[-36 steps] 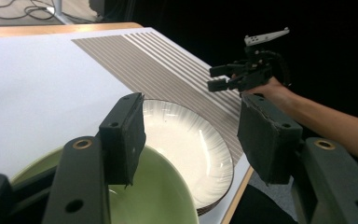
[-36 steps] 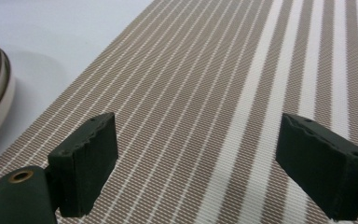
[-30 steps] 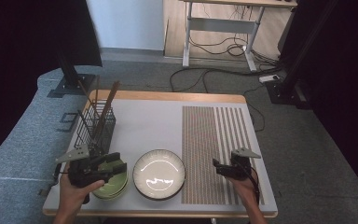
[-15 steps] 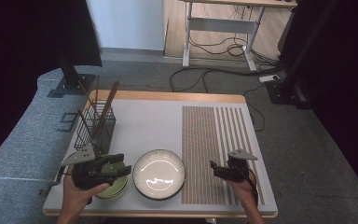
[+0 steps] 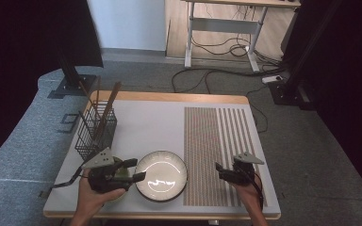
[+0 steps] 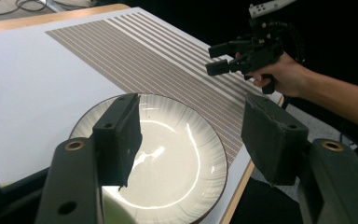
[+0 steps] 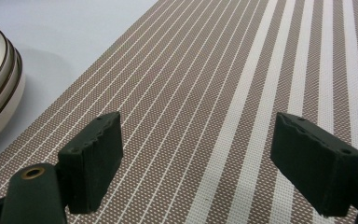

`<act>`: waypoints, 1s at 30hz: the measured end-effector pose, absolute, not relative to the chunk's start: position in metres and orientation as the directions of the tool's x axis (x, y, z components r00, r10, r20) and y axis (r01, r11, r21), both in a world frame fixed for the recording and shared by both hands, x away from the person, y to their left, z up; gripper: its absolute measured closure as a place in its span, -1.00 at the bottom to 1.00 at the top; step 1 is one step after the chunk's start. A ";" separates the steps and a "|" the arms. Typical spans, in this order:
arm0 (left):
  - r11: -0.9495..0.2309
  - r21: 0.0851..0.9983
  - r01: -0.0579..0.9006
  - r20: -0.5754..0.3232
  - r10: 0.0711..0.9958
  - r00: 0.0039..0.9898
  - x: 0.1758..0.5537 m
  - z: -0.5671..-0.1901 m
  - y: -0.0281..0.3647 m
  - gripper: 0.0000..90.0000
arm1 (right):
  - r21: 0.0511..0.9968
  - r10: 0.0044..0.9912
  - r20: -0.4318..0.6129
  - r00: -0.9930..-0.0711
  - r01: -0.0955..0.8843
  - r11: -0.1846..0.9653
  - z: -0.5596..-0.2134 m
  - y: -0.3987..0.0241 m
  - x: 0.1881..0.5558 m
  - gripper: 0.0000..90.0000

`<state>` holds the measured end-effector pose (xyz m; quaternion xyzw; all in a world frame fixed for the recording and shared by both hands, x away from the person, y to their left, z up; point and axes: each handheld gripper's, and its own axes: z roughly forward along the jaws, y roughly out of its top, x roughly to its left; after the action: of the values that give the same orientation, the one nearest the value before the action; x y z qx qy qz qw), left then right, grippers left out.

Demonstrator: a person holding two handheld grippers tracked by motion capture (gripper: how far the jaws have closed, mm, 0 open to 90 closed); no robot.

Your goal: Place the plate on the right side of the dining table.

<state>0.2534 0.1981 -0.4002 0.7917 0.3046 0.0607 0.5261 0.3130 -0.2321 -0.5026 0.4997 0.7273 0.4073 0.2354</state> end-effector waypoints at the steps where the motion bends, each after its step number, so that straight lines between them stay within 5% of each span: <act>1: -0.261 0.870 0.418 -0.224 0.546 0.807 0.253 -0.400 0.198 -0.16 | 0.828 0.919 0.065 -0.390 0.535 0.169 -0.503 -0.232 0.313 -0.63; 21: -0.329 0.848 0.416 -0.215 0.505 0.836 0.249 -0.418 0.148 -0.16 | 0.834 0.932 0.032 -0.361 0.523 0.174 -0.505 -0.225 0.320 -0.58; 30: -0.374 0.831 0.413 -0.185 0.514 0.838 0.248 -0.423 0.143 -0.16 | 0.824 0.908 0.031 -0.417 0.525 0.212 -0.506 -0.212 0.319 -0.57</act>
<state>0.2484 0.1435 -0.4234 0.8273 0.2800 0.0523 0.4843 0.3188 -0.2119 -0.5056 0.4838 0.7406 0.3998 0.2399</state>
